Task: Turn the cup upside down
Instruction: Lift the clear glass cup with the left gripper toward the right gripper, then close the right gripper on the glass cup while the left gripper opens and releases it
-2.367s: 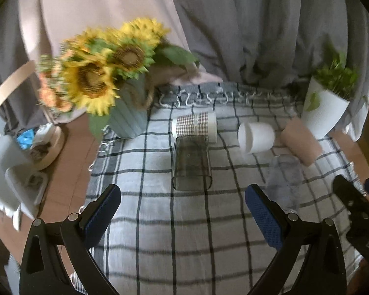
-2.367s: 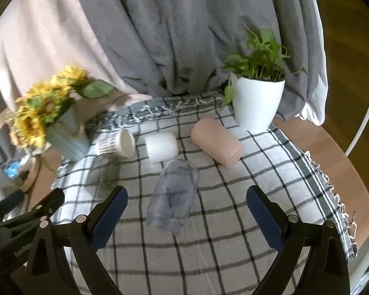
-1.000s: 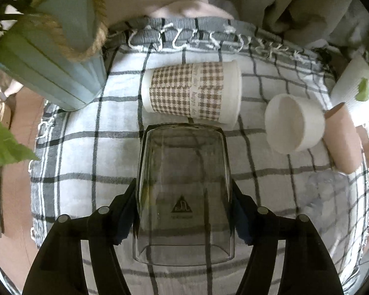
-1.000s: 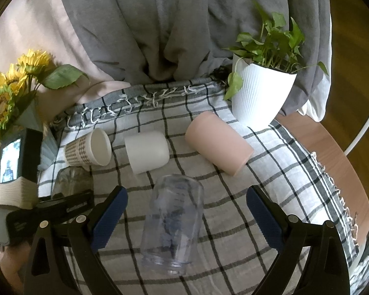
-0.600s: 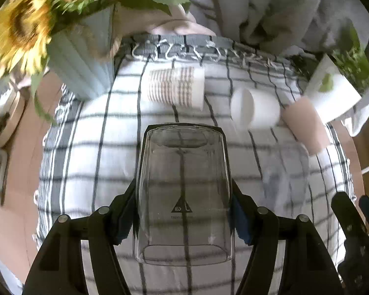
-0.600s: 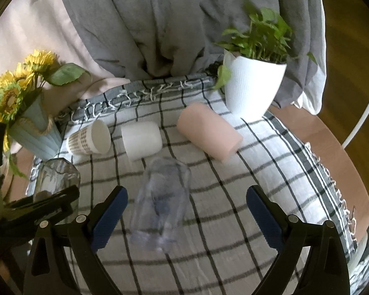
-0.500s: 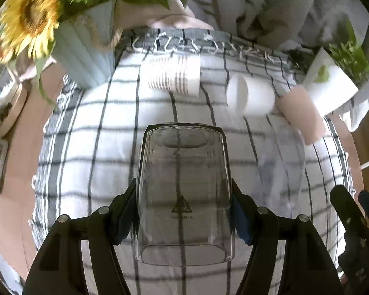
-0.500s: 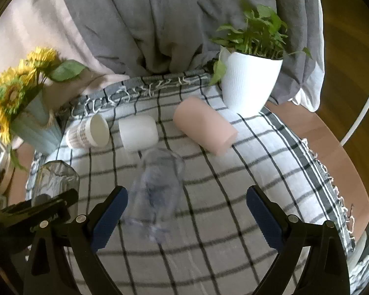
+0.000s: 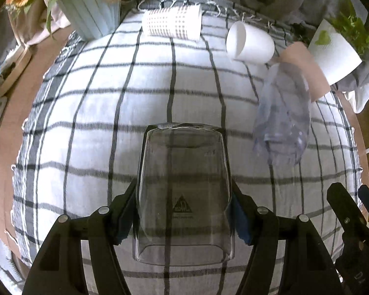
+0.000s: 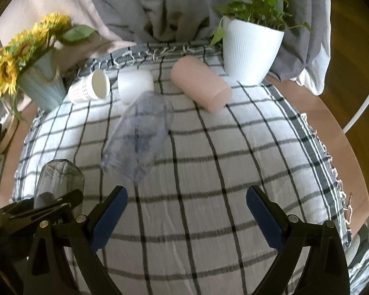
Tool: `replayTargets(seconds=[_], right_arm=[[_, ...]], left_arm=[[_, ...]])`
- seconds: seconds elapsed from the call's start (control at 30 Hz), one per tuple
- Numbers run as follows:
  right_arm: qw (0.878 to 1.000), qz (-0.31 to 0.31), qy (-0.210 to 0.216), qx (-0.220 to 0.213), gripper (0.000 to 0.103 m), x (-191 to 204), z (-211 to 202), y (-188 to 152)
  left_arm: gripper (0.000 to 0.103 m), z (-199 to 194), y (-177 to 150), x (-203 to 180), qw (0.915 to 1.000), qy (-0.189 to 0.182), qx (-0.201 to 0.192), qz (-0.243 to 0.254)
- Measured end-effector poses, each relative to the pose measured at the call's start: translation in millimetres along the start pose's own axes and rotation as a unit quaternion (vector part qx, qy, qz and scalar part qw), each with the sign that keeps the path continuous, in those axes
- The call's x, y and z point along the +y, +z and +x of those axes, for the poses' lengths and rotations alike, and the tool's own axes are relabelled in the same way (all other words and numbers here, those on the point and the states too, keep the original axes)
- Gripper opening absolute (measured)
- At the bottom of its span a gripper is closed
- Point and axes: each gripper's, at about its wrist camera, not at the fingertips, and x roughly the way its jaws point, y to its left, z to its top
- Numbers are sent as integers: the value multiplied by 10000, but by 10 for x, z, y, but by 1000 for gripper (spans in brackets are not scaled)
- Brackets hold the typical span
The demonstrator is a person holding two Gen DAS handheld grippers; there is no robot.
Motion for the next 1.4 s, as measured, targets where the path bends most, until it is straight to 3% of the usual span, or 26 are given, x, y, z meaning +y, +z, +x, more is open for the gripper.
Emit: replayTargets(seconds=[0.03,0.07,0.63,0.7,0.73,0.87,1.03,1.27,1.4], right_arm=[[10000,-17,1,26,97,-6,5,-23],[10000,-37,4,44,97,-5,11,-35],[9999,-86,-32,94,97,64,-55,-87],[10000,-67,-33,50,97,65,-98,-63],[10000,-63,-36,20,97,69,-125,-54],[9999,-94,-92,-44,97,90,-192,-35],[9999,42,-66,-87,97,96,-311,-21],[9995,45,197,-223,97,304,-493,36],[9987,-146,457,-163,97,552,-498,53]], left_arm=[[67,13,-17,2,10000,1,11,-5],[67,25,-36,-1,9979,244,-5,-596],[68,-28,-55,8,9988,193,49,-453],[87,-104,-35,-16,9992,259,-113,-294],[89,-134,-31,-27,9991,308,-202,-227],[89,-220,6,-39,9991,293,-309,-81],[89,-404,23,106,9979,325,-509,-241],[95,-780,-72,429,9903,870,-1032,-320],[95,-887,-157,684,9863,1126,-1140,-400]])
